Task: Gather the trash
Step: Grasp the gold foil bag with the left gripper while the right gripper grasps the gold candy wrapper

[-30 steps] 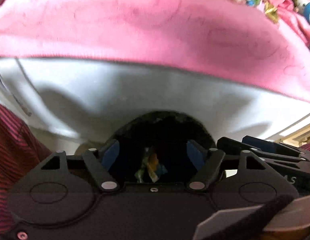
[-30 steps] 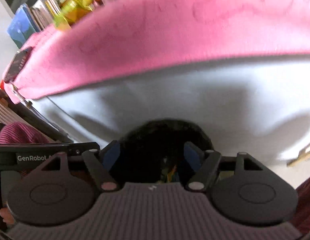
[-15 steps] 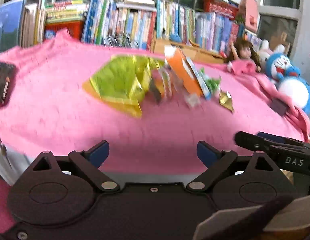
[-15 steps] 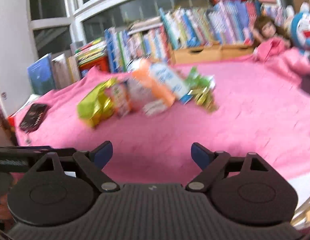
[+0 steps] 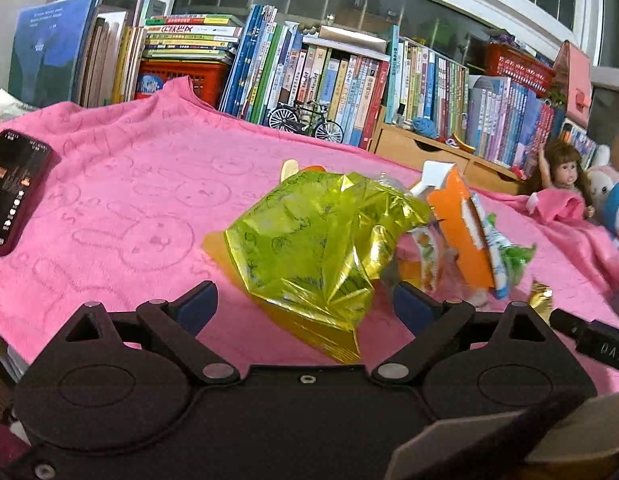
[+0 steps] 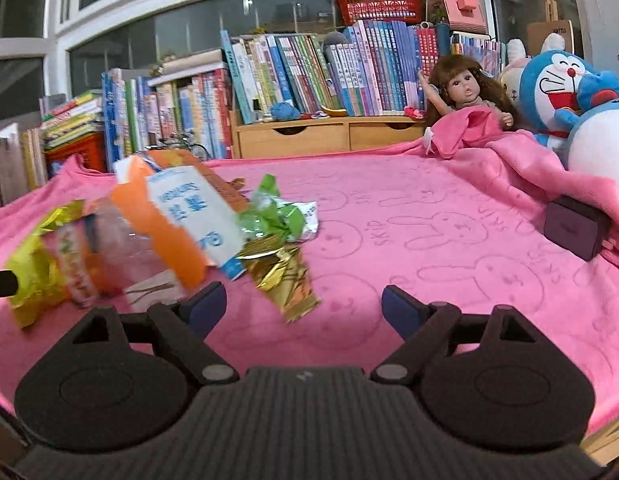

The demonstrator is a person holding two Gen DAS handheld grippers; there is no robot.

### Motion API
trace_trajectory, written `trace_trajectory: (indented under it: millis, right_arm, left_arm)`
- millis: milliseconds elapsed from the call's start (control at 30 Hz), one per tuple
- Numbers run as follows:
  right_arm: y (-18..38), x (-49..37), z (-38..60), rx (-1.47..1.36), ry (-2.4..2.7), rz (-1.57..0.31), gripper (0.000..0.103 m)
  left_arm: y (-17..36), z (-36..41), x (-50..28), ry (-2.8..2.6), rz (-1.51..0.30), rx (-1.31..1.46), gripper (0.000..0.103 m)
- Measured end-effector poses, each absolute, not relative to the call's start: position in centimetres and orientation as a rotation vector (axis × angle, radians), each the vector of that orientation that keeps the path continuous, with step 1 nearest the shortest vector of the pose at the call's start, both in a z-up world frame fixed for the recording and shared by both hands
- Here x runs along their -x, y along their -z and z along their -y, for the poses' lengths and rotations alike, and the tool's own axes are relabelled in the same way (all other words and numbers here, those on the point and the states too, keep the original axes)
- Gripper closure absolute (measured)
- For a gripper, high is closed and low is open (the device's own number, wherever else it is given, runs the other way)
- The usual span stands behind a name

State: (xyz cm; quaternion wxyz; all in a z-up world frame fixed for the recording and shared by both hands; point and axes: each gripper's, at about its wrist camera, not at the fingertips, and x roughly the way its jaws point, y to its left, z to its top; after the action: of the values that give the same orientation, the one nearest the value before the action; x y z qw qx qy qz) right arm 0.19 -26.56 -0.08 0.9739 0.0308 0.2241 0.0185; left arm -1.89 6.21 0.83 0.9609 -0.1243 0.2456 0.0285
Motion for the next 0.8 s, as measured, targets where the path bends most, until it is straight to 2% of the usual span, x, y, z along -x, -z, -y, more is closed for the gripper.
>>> trace_trajectory:
  millis: [400,533,767,800]
  right_arm:
    - [1.4,-4.1,25.2,-0.008,-0.068,-0.509,0.02]
    - [1.7,-4.3,25.2,-0.019,-0.061,-0.509,0.025]
    - [1.8,-4.1,24.8,0.022,-0.069,-0.498,0.037]
    - [1.8,-4.0,24.8,0.021,-0.064,-0.492,0.043]
  left_arm:
    - [1.6,-3.9,-1.0,-0.101,-0.521,0.161,0.009]
    - [1.8,-4.1,-1.5,-0.096,-0.515,0.175,0.018]
    - [2.0,-4.0,-1.3,-0.103,-0.503,0.143,0.025]
    - [2.0,-4.1,-1.2,-0.1,-0.503,0.144,0.026]
